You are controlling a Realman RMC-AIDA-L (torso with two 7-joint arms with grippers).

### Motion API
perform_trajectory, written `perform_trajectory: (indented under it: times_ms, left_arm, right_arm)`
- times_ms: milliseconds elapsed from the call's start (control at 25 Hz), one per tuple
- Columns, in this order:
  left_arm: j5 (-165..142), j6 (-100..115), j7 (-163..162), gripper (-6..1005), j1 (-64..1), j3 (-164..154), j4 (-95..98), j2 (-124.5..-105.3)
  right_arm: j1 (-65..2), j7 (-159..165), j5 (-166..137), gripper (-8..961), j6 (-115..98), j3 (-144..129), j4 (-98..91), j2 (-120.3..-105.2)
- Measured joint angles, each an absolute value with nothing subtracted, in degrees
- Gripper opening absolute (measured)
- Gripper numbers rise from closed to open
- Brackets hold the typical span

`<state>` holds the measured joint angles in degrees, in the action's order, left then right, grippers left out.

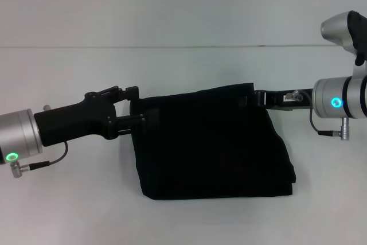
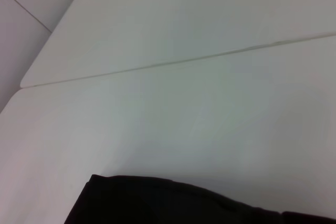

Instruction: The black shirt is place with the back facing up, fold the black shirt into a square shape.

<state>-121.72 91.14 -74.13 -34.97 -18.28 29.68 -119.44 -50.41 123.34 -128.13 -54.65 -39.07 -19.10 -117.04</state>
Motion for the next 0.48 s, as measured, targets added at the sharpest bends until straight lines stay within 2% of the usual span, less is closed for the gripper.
perform_trajectory:
  times_ms: [480]
  left_arm:
    - [-121.73, 91.14, -74.34, 891, -35.1, -18.28, 29.71, -119.44]
  right_arm:
    - [-49.63, 123.31, -128.03, 147, -52.89, -38.64, -19.6, -117.02]
